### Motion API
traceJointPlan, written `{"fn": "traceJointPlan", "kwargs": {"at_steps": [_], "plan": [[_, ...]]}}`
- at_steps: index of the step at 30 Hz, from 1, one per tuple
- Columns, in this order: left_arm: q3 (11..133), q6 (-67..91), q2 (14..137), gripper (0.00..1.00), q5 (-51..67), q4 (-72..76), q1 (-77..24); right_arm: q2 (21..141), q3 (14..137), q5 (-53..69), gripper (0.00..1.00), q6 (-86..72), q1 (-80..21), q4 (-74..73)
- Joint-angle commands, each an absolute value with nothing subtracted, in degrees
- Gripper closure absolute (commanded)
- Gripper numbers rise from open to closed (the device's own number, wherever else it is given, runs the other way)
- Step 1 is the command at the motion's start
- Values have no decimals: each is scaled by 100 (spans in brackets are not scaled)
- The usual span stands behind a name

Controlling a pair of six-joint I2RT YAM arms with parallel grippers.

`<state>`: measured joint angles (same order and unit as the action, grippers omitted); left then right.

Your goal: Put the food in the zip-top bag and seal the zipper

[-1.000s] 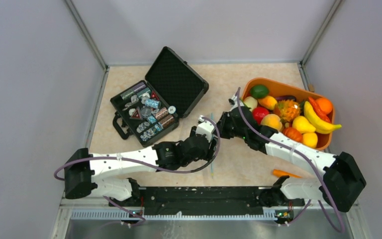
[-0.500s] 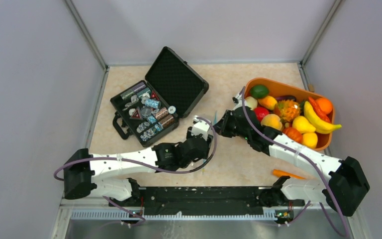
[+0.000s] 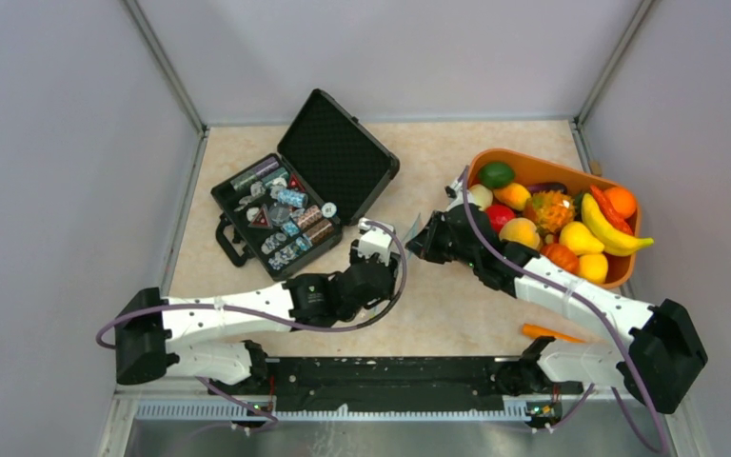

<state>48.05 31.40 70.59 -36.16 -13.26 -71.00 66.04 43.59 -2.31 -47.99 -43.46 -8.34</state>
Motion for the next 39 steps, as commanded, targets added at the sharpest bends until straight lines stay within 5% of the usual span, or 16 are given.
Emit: {"fn": "traceJointPlan", "kwargs": {"at_steps": [1, 16, 27, 39], "plan": [[4735, 3156, 6913, 44, -3656, -1006, -7040, 6462, 4430, -181, 100, -4720, -4421, -641], [4517, 3074, 6685, 32, -2870, -363, -7009, 6499, 4454, -187, 100, -4741, -4421, -621], [4630, 3270, 7207, 46, -3378, -738, -6979, 6388, 4490, -159, 100, -4728, -4421, -677], [4574, 3521, 7420, 48, -3378, -1110, -7005, 6331, 4696, -421, 100, -4840, -4408, -786]]}}
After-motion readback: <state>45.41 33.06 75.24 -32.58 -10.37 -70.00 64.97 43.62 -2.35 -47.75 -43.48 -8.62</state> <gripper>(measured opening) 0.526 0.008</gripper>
